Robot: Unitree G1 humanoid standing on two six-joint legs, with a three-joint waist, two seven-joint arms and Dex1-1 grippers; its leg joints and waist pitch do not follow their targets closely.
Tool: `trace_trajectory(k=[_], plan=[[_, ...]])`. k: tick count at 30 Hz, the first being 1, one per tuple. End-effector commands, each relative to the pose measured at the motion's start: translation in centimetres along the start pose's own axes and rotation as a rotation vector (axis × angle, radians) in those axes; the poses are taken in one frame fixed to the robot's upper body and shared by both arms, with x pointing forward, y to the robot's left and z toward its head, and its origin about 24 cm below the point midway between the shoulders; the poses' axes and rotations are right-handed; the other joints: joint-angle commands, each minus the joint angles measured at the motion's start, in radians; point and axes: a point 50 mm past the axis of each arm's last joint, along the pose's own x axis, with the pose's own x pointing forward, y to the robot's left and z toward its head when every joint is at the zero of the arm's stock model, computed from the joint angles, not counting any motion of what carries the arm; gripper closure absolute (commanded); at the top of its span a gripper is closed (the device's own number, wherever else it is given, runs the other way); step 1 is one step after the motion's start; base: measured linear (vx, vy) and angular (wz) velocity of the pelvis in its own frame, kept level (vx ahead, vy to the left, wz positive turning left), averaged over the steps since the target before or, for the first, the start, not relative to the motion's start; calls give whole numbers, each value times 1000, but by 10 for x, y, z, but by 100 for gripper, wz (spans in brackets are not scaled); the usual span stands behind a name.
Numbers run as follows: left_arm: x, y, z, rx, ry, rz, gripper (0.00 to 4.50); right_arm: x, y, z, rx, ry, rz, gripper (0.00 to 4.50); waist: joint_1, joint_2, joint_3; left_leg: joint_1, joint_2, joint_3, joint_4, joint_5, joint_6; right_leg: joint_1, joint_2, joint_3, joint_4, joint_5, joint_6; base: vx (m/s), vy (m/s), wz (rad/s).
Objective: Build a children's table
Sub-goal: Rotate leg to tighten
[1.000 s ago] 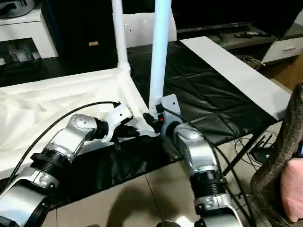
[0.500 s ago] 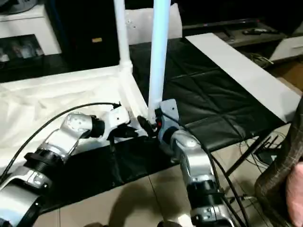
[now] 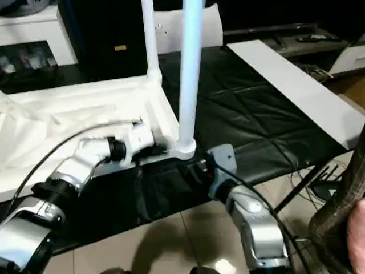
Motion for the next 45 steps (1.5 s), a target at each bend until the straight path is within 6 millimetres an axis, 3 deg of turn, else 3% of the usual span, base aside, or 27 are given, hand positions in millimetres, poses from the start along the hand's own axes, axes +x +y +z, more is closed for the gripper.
trace_trajectory(k=[1,3,5,6,9,10,11,12,13,14,15,18,21,29,30,31,32,33,34,35,36,37,38,40,41,44,45], plan=[[-9,5,0,-78,-49,95,348,-3,4,3,-27,-10,-2,0,0,9,-61,-1,32,-9,-70,-213,34,59,-71,57,-83,-309,-147,0,0,0],[-12,7,-1,-114,-68,139,332,-4,6,4,-39,-8,-10,0,0,6,-59,1,30,-8,-71,-226,34,57,-68,55,-88,-330,-141,0,0,0],[-30,0,-13,-173,-40,321,322,-6,15,-1,-46,35,26,0,-2,21,-60,2,30,-12,-73,-251,22,59,-67,55,-88,-359,-126,0,0,0],[-41,-7,-18,-211,-29,403,303,-7,19,-3,-50,49,46,0,-9,14,-59,-3,33,-13,-76,-249,24,61,-65,54,-88,-342,-129,0,0,0],[-49,-12,-21,-238,-23,455,294,-8,22,-4,-52,58,58,0,-18,17,-58,-2,29,-10,-71,-265,33,55,-62,53,-95,-379,-122,0,0,0],[-71,-31,-21,-357,-83,595,280,-9,22,-3,-20,30,40,0,-17,18,-61,0,37,-14,-71,-274,26,57,-69,55,-90,-391,-121,0,0,0],[-76,-36,-23,-381,-85,624,269,-9,22,-3,-11,21,32,0,-21,16,-56,-3,42,-14,-77,-275,26,57,-69,55,-92,-390,-132,0,0,0],[-81,-40,-24,-404,-87,654,260,-9,21,-3,-3,12,24,0,-23,5,-52,-5,42,-15,-77,-302,31,53,-69,50,-95,-453,-119,0,0,0],[-88,-47,-25,-431,-83,708,255,-8,19,-4,2,-1,11,0,-21,8,-51,2,36,-13,-69,-315,33,41,-69,50,-107,-513,-97,0,0,0],[-88,-47,-25,-431,-83,708,252,-8,19,-4,2,-1,11,0,-22,7,-49,0,33,-13,-72,-311,37,40,-67,50,-114,-522,-84,0,0,0],[-92,-50,-27,-443,-76,744,247,-7,17,-5,-2,-5,4,0,-21,-1,-48,7,31,-12,-71,-326,37,33,-59,49,-118,-533,-61,0,0,0],[-98,-53,-25,-459,-55,816,217,-5,12,-12,41,36,-13,0,-22,0,-44,6,30,-18,-75,-356,31,34,-59,44,-120,-565,-33,0,0,0],[-102,-55,-22,-458,-24,847,214,-3,10,-13,41,37,-25,0,-26,-6,-46,-1,31,-22,-81,-351,26,41,-59,44,-118,-529,-23,0,0,0],[-98,-59,-15,-420,-3,824,214,4,13,-11,-18,31,-15,0,-21,0,-56,-3,32,-16,-77,-272,33,46,-57,56,-99,-361,-72,0,0,0],[-97,-59,-15,-426,0,828,214,5,13,-10,-36,41,-14,0,-9,-7,-50,-59,13,-56,-92,-256,84,89,-80,17,-74,-327,-90,10,-14,26],[-97,-59,-14,-428,0,827,214,5,14,-10,-37,41,-11,0,-16,12,-60,-48,11,-74,-82,-227,147,83,-80,-7,-82,-268,-117,10,-14,26],[-97,-60,-14,-432,3,826,214,5,14,-9,-43,42,-5,0,-24,14,-65,-63,3,-88,-64,-159,206,97,-93,-21,-75,-202,-158,5,-22,49],[-96,-60,-13,-435,5,826,214,5,15,-9,-45,43,3,0,-21,18,-62,-65,-1,-93,-62,-137,223,98,-92,-29,-78,-190,-169,13,-26,50],[-96,-61,-13,-437,8,827,214,6,16,-9,-45,43,9,0,-23,23,-60,-69,-3,-107,-57,-118,239,103,-91,-43,-73,-183,-177,13,-26,50],[-96,-61,-13,-440,10,830,214,6,17,-8,-51,41,17,0,-24,25,-57,-83,-9,-124,-58,-104,236,116,-90,-55,-68,-186,-166,7,-26,41],[-97,-61,-14,-445,7,835,214,5,17,-6,-55,32,25,0,-26,22,-54,-90,-11,-132,-60,-106,228,121,-88,-60,-66,-199,-154,-9,-21,36],[-97,-62,-14,-448,9,841,214,5,17,-5,-47,24,33,0,-19,30,-54,-80,-15,-143,-64,-133,203,119,-83,-67,-63,-223,-149,-9,-21,36],[-97,-63,-13,-448,9,841,214,4,16,-4,-44,21,30,0,-25,29,-49,-86,-17,-152,-67,-154,192,119,-81,-69,-61,-236,-145,-17,-18,36],[-98,-63,-14,-447,14,844,214,4,16,-3,-30,21,41,0,-24,26,-42,-97,-28,-167,-78,-255,124,131,-86,-73,-62,-330,-125,-13,-16,32],[-99,-64,-14,-444,19,848,214,4,15,-2,-32,18,39,0,-26,25,-36,-104,-40,-178,-86,-347,59,139,-94,-75,-68,-419,-109,-17,-6,35],[-100,-64,-14,-433,33,851,214,3,14,0,-40,14,32,0,-32,26,-35,-110,-62,-200,-98,-459,-14,145,-100,-74,-71,-510,-99,-23,-4,36],[-101,-64,-14,-432,38,852,214,2,14,1,-41,11,30,0,-31,25,-34,-107,-64,-202,-100,-472,-21,143,-99,-72,-71,-519,-102,-20,-15,47]])
